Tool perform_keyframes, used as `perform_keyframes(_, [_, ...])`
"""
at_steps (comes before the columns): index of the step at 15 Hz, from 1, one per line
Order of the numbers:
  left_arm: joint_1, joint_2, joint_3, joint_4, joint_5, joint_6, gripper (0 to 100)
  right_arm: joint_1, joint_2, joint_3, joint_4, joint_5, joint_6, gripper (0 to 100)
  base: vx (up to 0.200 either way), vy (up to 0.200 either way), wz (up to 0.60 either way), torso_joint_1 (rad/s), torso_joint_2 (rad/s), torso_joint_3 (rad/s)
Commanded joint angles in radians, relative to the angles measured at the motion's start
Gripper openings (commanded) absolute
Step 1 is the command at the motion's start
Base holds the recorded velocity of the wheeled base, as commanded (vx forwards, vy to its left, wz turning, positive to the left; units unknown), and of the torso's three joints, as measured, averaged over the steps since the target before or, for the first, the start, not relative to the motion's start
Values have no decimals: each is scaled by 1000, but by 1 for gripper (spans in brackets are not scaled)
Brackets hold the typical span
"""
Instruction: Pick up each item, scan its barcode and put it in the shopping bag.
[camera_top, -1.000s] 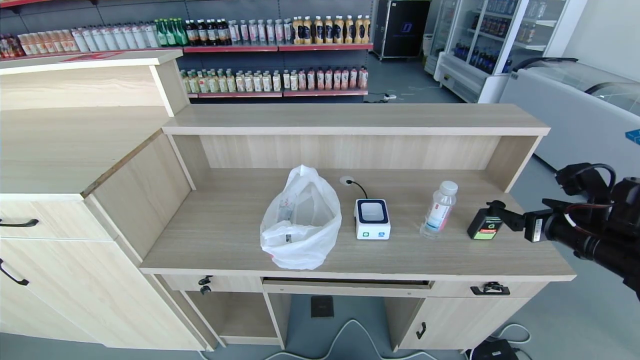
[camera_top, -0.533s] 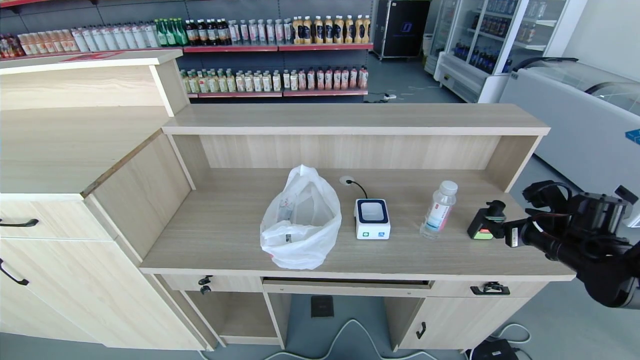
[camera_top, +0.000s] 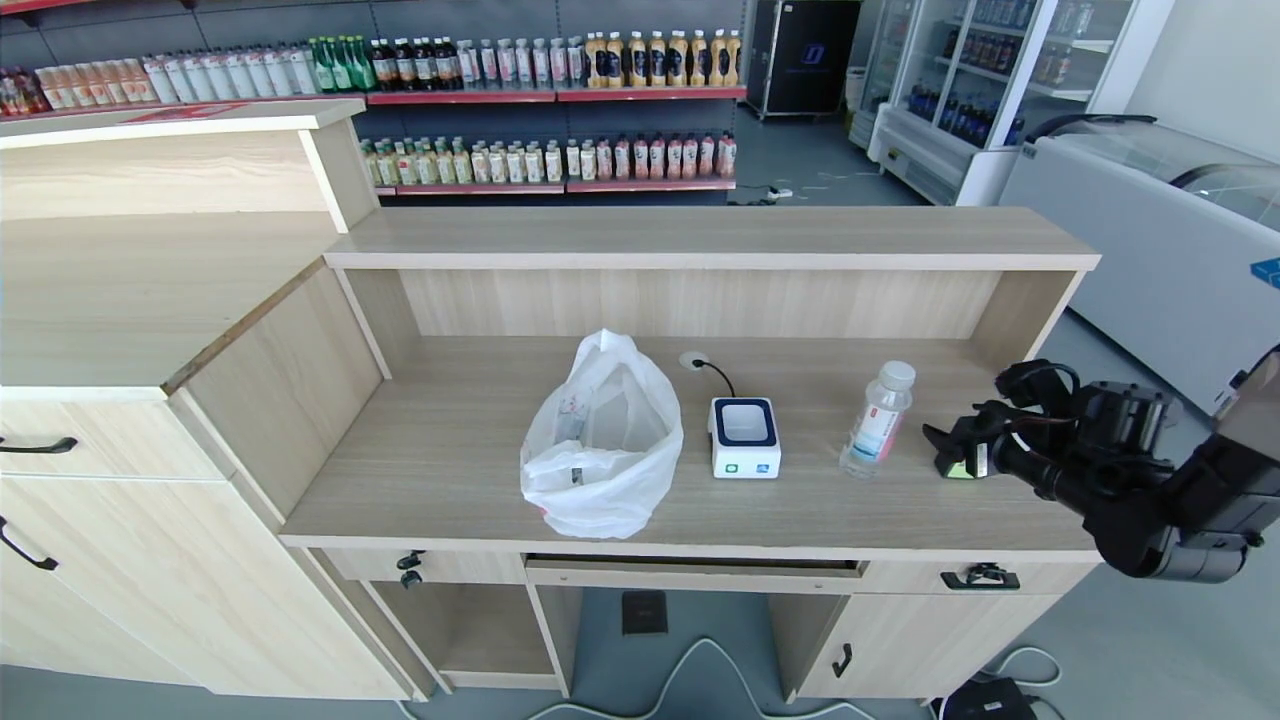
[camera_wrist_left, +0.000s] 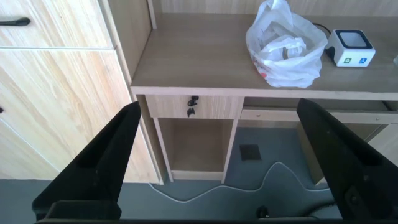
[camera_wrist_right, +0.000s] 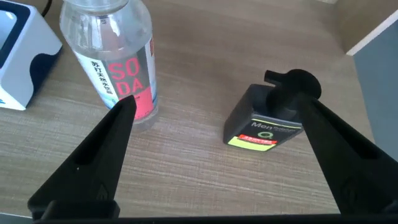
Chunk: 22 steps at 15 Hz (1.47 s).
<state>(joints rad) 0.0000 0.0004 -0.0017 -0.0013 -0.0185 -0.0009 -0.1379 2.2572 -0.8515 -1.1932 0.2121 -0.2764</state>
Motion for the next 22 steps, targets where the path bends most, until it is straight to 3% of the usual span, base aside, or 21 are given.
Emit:
perform_keyframes(1, [0,0,0,0,0,-1,100,30,65,-64,6,30,0,100,0,0,0,0,0,0])
perform_keyframes(14, [0,0,2,0,0,-1,100,135,249,-313,18,32,19,100,0,0,0,0,0,0])
perform_keyframes(22, [0,0,0,0,0,-1,100,158,289,-356,29,32,19,100,0,0,0,0,0,0])
